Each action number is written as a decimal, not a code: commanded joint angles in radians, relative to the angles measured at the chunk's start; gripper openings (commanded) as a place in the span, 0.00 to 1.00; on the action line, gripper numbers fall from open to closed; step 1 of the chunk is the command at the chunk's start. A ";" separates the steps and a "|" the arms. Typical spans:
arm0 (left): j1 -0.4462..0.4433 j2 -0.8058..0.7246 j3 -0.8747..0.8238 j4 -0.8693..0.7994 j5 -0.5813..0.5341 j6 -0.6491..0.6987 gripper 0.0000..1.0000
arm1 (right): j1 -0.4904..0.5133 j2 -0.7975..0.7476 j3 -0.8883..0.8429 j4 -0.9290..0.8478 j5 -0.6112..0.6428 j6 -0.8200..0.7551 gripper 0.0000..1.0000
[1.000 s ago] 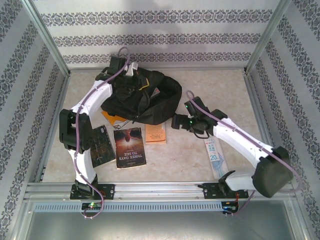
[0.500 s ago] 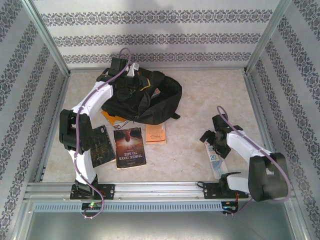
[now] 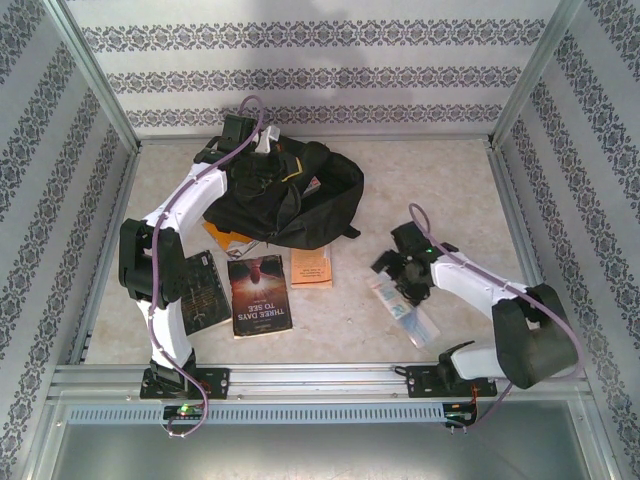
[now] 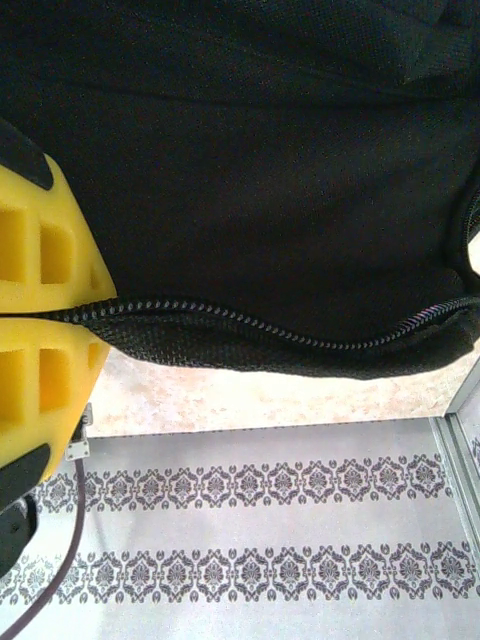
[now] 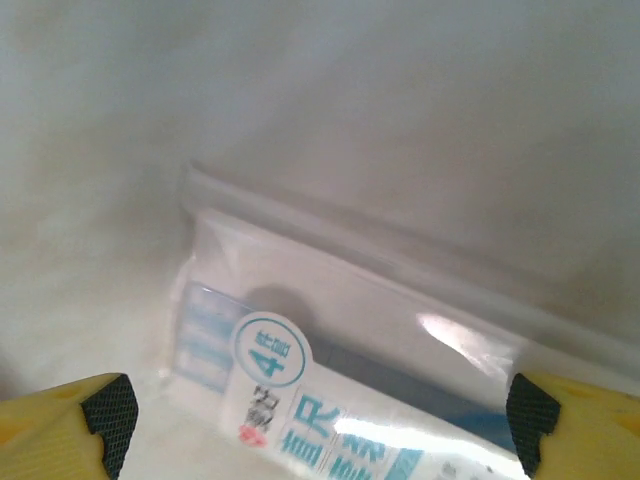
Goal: Pack the student bag
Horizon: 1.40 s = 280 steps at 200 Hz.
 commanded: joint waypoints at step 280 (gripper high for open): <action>-0.015 -0.038 0.020 -0.025 0.031 0.033 0.00 | 0.136 -0.110 0.045 -0.183 -0.128 -0.440 0.98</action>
